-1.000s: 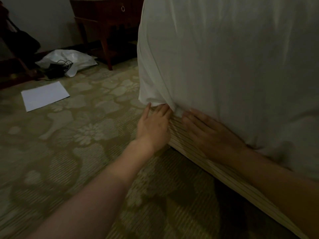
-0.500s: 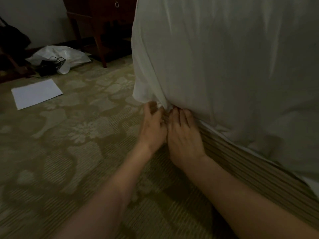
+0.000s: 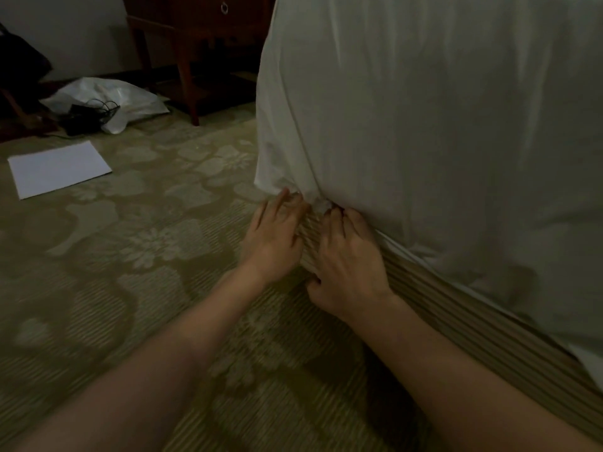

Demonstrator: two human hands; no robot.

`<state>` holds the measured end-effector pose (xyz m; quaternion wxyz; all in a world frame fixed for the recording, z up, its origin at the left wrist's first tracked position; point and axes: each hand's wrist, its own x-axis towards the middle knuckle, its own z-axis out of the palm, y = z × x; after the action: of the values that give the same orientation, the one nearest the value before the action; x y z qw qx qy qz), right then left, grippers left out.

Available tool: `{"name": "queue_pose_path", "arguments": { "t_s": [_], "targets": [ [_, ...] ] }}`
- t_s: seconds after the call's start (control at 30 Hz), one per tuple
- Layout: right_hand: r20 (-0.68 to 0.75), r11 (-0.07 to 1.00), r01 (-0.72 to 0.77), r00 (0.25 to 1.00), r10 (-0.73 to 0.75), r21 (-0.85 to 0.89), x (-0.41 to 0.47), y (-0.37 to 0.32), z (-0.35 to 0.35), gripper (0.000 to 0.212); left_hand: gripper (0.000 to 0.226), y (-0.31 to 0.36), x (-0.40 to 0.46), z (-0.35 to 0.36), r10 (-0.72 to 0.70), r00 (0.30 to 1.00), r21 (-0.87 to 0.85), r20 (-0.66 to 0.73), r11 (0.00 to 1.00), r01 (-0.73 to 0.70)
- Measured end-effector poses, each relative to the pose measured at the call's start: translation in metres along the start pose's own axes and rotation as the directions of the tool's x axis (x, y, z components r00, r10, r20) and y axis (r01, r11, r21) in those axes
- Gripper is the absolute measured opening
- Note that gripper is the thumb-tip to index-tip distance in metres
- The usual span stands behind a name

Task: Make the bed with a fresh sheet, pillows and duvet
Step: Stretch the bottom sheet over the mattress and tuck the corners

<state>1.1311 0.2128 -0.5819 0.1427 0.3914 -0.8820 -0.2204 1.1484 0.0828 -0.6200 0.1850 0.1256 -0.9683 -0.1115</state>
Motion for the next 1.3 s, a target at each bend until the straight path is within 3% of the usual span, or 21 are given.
{"name": "queue_pose_path", "arguments": {
  "t_s": [0.13, 0.23, 0.3, 0.37, 0.47, 0.67, 0.73, 0.83, 1.0, 1.1, 1.17, 1.23, 1.3],
  "targets": [
    [-0.036, 0.999, -0.001, 0.999, -0.001, -0.049, 0.000, 0.002, 0.001, 0.085, 0.064, 0.020, 0.006, -0.001, -0.088, 0.996, 0.102, -0.015, 0.991, 0.089],
    [-0.126, 0.996, 0.067, 0.989, -0.074, -0.058, 0.003, 0.003, 0.008, 0.086, 0.055, 0.030, 0.006, -0.005, -0.129, 0.992, 0.161, -0.002, 0.979, 0.128],
    [-0.112, 0.998, 0.013, 0.993, -0.020, -0.068, 0.006, 0.001, 0.014, 0.093, 0.046, 0.033, 0.013, -0.013, -0.165, 0.986, 0.135, -0.033, 0.976, 0.168],
    [-0.097, 0.998, -0.053, 0.994, 0.055, 0.022, 0.009, 0.001, 0.015, 0.102, 0.037, 0.034, 0.027, -0.027, -0.210, 0.978, 0.177, 0.009, 0.963, 0.205],
    [-0.051, 0.995, -0.026, 0.998, 0.032, 0.100, 0.002, 0.008, 0.013, 0.103, 0.032, 0.039, 0.037, -0.045, -0.198, 0.970, 0.399, 0.144, 0.908, 0.127],
    [-0.118, 0.905, -0.100, 0.980, 0.162, 0.413, -0.084, 0.059, 0.014, 0.064, 0.040, 0.083, 0.014, -0.052, -0.231, 0.916, 0.526, 0.329, 0.850, 0.025],
    [-0.145, 0.896, -0.124, 0.968, 0.203, 0.425, -0.134, 0.090, 0.026, 0.059, 0.037, 0.124, 0.006, -0.058, -0.123, 0.898, 0.471, 0.423, 0.876, -0.102],
    [-0.060, 0.944, -0.144, 0.984, 0.169, 0.297, -0.225, 0.138, 0.046, 0.073, 0.041, 0.204, -0.036, -0.059, 0.187, 0.844, 0.304, 0.503, 0.875, -0.376],
    [0.104, 0.929, -0.343, 0.938, 0.331, 0.142, -0.392, 0.228, 0.060, 0.072, 0.044, 0.342, -0.112, -0.057, 0.662, 0.633, -0.072, 0.401, 0.712, -0.699],
    [0.193, 0.859, -0.504, 0.855, 0.481, 0.093, -0.484, 0.284, 0.067, 0.071, 0.040, 0.423, -0.139, -0.052, 0.805, 0.522, -0.205, 0.282, 0.582, -0.787],
    [0.212, 0.797, -0.598, 0.792, 0.573, 0.080, -0.533, 0.317, 0.073, 0.059, 0.036, 0.480, -0.153, -0.039, 0.846, 0.454, -0.246, 0.280, 0.520, -0.818],
    [0.256, 0.744, -0.667, 0.727, 0.637, 0.040, -0.578, 0.344, 0.085, 0.051, 0.031, 0.540, -0.170, -0.020, 0.879, 0.416, -0.308, 0.232, 0.472, -0.826],
    [0.293, 0.700, -0.714, 0.671, 0.682, 0.004, -0.622, 0.367, 0.104, 0.053, 0.043, 0.602, -0.194, -0.007, 0.899, 0.380, -0.349, 0.216, 0.435, -0.830]
  ]
}}
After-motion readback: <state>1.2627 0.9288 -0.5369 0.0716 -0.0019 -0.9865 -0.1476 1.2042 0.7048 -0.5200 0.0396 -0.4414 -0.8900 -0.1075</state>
